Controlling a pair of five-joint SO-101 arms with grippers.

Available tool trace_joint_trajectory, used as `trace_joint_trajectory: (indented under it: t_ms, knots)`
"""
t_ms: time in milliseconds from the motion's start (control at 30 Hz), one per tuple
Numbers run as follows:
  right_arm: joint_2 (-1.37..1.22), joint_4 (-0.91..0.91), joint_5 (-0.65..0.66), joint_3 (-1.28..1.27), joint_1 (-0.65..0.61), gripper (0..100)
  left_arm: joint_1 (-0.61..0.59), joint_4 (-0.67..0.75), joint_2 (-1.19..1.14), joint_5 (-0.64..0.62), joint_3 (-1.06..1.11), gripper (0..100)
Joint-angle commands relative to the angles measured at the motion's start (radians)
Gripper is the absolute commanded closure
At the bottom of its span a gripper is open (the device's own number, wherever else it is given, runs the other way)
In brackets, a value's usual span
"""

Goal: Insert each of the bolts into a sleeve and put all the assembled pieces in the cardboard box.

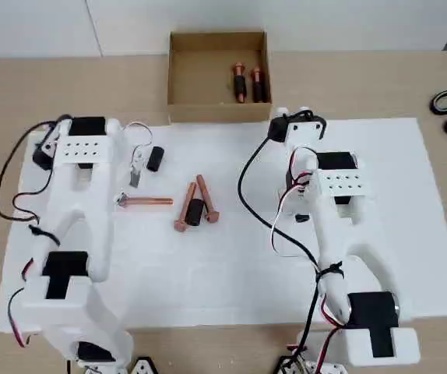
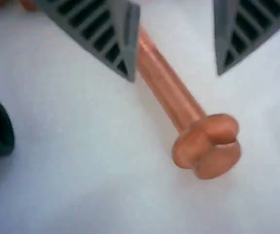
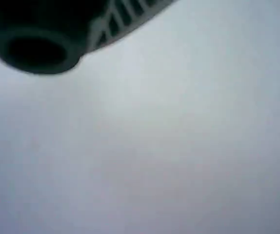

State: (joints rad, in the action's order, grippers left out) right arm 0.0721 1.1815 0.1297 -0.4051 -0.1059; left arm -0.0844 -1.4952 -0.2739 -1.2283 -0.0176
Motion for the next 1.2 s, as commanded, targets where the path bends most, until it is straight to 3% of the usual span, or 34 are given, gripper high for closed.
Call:
trace_joint_trajectory:
  t_ms: [0,900,1067,1167]
  knots:
    - [0.053,-0.007,-0.012,0.006,-0.002,99.5,0.021,0.012,-0.011,-0.034,-0.001,90]
    - [0.053,-0.007,-0.015,0.006,-0.002,99.5,0.029,0.061,-0.152,-0.077,0.001,90]
    - [0.053,-0.007,-0.015,0.006,-0.002,99.5,0.026,0.061,-0.152,-0.075,0.001,100]
    - [0.053,-0.007,-0.015,0.006,-0.001,99.5,0.026,0.063,-0.152,-0.074,0.001,99]
